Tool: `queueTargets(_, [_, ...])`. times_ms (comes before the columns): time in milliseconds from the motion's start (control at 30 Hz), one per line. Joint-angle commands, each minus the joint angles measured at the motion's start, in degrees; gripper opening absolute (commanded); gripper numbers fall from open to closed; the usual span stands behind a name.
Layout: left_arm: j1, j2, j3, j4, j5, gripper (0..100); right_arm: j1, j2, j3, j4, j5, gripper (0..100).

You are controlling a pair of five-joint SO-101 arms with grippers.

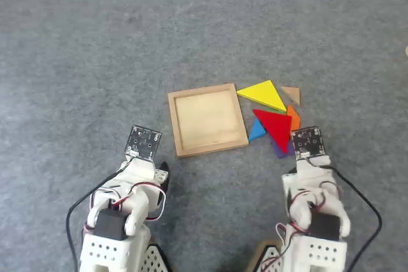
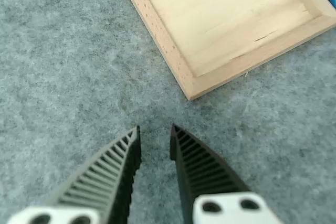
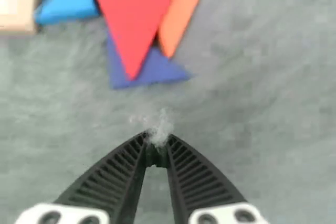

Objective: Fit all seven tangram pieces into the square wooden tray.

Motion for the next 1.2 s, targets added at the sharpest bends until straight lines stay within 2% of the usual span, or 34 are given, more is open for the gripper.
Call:
queueTargets(0, [-0.44,-1.23,-0.31,0.35,0.53,9,3.21,-0.31,-11.08,-0.57,6.07,1.3])
queueTargets(167, [-0.44,-1.23,-0.31,0.35,0.53,9,2.86,1.27,-22.24,3.91,9.67,12.9])
queueTargets(267, [-0.44,-1.23,-0.31,0.35,0.53,9,2.68,8.66,-25.67,2.95,11.43,19.1])
queueTargets(467, [-0.44,-1.23,-0.31,0.35,0.53,9,1.98,38.73,-40.26,-2.07,11.43,20.0])
queueTargets(667, [-0.44,-1.23,-0.31,0.35,0.53,9,-5.93,75.03,-61.27,3.82,11.43,20.2])
queueTargets(800, [-0.44,-1.23,-0.31,0.35,0.53,9,-9.19,90.15,-71.03,3.91,10.9,20.2])
queueTargets(1033, [-0.44,-1.23,-0.31,0.35,0.53,9,-14.73,98.24,-77.45,3.82,10.99,20.6])
queueTargets(1167, [-0.44,-1.23,-0.31,0.35,0.53,9,-18.68,98.95,-77.45,3.82,11.6,31.4])
